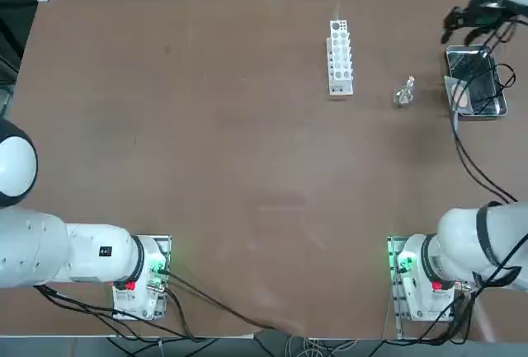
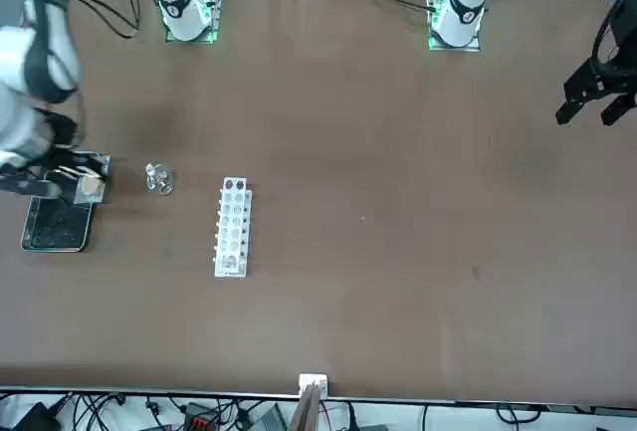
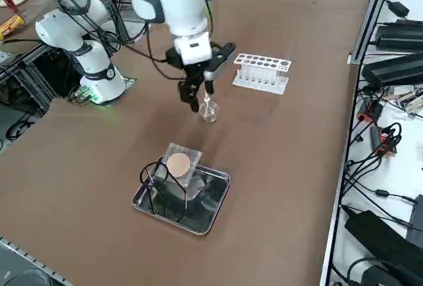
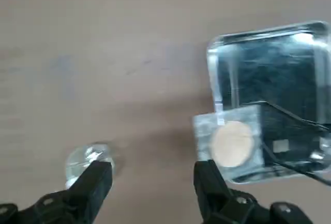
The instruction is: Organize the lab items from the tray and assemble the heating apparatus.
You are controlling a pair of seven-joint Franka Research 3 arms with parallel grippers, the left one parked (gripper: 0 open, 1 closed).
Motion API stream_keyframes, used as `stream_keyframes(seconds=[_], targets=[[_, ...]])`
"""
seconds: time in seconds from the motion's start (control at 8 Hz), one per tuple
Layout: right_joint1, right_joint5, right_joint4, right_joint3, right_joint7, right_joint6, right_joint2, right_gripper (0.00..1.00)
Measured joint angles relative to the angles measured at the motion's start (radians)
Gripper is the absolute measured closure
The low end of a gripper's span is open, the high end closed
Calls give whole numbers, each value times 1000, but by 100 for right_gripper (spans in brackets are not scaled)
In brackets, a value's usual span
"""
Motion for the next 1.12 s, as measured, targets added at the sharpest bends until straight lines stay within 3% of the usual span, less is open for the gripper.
stream_keyframes(seconds=[0.25,0.38,0.75,1.12], targets=[[-125,3,61,-4,21,22,76,8],[-162,5,89,-5,76,52,114,18],[-230,11,110,-4,177,90,157,28],[-270,49,109,-3,178,90,172,29]])
